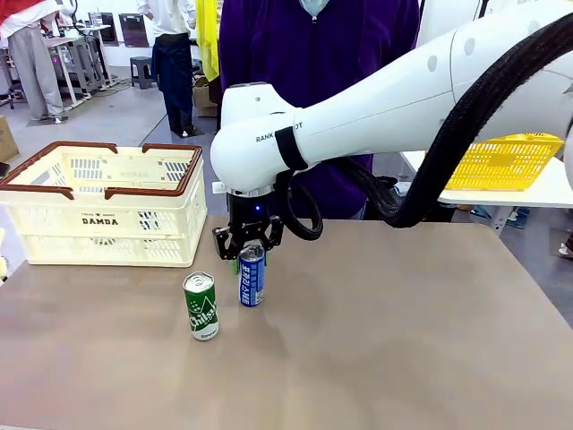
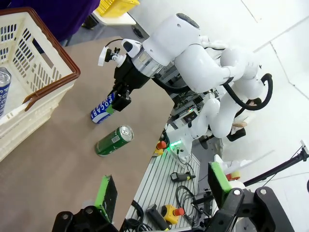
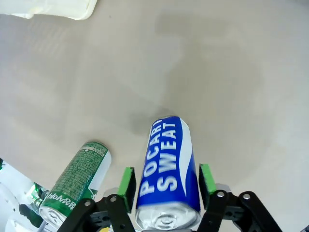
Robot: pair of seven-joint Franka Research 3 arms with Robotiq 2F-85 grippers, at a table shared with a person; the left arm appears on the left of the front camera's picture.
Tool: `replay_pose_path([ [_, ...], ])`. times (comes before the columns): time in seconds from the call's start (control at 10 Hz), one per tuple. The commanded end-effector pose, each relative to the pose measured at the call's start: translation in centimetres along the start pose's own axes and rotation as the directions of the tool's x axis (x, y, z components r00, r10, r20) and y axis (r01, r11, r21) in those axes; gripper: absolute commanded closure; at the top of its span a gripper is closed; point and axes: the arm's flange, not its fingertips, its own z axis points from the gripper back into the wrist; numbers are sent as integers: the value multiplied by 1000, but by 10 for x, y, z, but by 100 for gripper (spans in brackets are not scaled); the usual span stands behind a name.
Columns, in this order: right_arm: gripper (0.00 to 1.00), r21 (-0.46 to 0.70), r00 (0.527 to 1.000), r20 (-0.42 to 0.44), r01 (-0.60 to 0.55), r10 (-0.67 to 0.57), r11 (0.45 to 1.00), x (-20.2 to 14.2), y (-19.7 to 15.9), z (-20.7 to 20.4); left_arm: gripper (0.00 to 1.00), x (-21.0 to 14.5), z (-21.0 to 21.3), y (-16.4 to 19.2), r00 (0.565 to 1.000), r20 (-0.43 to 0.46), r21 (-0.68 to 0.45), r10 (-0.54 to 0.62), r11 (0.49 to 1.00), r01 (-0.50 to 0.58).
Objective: Place the drinks into the Shopping basket.
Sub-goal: Pick up one drink and place it into the Shopping basket.
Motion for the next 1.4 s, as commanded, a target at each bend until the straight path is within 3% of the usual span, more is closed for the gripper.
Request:
replay_pose_path([
  [0.0, 0, 22, 1000, 15, 17, -17, 1000, -5, -1, 18, 0, -1, 0, -2, 1000, -2, 5, 3, 1000, -3],
  [0.2, 0, 42, 998, 34, 47, -49, 998, -21, -10, 49, 0, -1, 0, -2, 1000, -2, 5, 3, 1000, -3],
  [0.4, 0, 110, 990, 23, 139, -142, 984, -73, -57, 130, 0, -1, 0, -2, 1000, -2, 5, 3, 1000, -3],
  [0.5, 0, 195, 972, -143, 214, -188, 957, -109, -99, 166, 0, -1, 0, -2, 1000, -2, 5, 3, 1000, -3],
  [0.6, 0, 282, 955, -228, 249, -187, 927, -149, -147, 187, 0, -1, 0, -2, 1000, -2, 5, 3, 1000, -3],
  [0.7, 0, 403, 942, -281, 289, -183, 868, -185, -198, 199, 0, -1, 0, -2, 1000, -2, 5, 3, 1000, -3],
  [0.8, 0, 553, 940, -291, 316, -178, 771, -218, -251, 202, 0, -1, 0, -2, 1000, -2, 5, 3, 1000, -3],
  [1.0, 0, 799, 947, -257, 322, -194, 508, -275, -349, 183, 0, -1, 0, -2, 1000, -2, 5, 3, 1000, -3],
  [1.2, 0, 932, 971, -78, 151, -227, 330, -314, -399, 148, 0, -1, 0, -2, 1000, -2, 5, 3, 1000, -3],
  [1.3, 0, 958, 957, 94, -13, -274, 285, -331, -411, 129, 0, -1, 0, -2, 1000, -2, 5, 3, 1000, -3],
])
